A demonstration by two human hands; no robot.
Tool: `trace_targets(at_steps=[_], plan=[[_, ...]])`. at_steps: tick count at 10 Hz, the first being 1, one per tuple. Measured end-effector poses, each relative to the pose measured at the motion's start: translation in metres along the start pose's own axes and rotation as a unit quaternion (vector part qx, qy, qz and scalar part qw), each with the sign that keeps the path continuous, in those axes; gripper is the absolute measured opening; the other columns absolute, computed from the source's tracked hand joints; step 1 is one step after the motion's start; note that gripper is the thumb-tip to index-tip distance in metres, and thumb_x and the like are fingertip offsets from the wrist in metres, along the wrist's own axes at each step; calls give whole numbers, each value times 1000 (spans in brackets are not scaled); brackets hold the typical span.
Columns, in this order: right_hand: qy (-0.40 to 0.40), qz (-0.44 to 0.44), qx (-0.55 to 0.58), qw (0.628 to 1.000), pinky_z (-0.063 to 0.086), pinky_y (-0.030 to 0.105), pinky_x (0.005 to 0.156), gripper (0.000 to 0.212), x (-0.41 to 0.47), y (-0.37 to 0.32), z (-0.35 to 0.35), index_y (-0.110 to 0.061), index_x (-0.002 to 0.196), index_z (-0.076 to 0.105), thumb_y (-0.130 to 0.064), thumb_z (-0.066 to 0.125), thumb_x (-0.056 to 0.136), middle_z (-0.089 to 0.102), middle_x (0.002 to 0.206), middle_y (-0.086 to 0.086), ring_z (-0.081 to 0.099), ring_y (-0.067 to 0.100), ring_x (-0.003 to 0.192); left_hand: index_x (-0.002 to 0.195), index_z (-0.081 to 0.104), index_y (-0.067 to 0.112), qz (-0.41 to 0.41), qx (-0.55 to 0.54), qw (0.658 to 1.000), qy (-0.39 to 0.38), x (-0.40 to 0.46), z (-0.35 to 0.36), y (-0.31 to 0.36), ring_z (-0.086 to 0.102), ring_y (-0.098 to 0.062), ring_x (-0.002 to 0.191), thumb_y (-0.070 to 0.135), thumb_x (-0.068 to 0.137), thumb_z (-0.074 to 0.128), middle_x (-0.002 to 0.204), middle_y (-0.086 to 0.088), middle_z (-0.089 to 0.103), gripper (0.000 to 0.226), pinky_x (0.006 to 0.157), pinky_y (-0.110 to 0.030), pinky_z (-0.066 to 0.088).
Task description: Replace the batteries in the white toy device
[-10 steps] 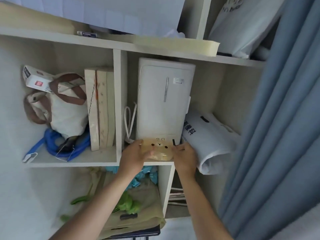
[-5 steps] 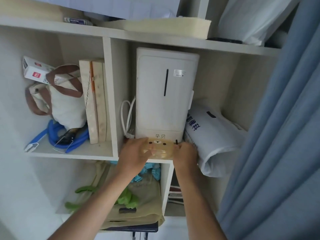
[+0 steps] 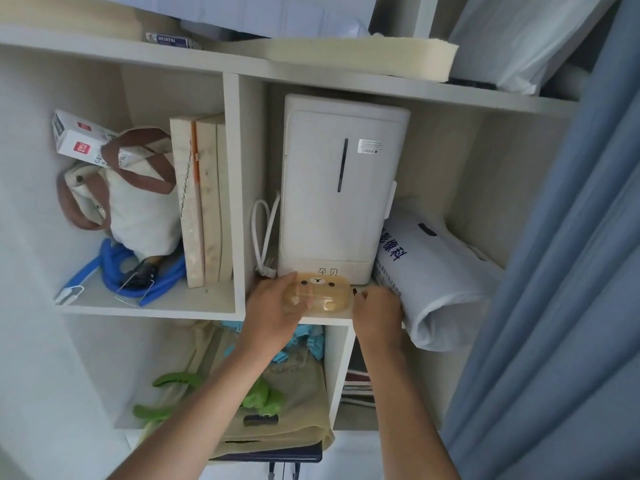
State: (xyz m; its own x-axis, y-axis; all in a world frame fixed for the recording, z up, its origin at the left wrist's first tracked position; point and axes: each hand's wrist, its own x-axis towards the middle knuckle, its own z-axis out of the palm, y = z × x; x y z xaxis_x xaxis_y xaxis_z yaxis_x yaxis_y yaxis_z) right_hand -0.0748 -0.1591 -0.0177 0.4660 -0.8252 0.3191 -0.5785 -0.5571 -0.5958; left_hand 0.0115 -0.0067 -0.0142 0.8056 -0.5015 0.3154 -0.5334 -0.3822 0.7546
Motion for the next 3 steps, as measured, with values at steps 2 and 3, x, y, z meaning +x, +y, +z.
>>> trace_targets(at_steps=[2, 3], plan=[[-31, -13, 45, 998, 46, 29, 77, 34, -19, -4, -27, -6, 108, 71, 7, 43, 94, 72, 102, 13, 65, 30, 92, 148, 44, 15, 21, -2, 999, -41, -11, -18, 4, 50, -22, 125, 26, 96, 63, 108, 14, 50, 57, 110, -33, 38], [-71, 3, 65, 995, 44, 29, 90, 36, -24, -4, -40, -2, 125, 65, 6, 43, 98, 68, 125, 18, 62, 34, 116, 152, 38, 16, 19, 8, 998, -53, -14, -26, 4, 39, -20, 141, 24, 99, 58, 146, -3, 50, 57, 115, -31, 30]])
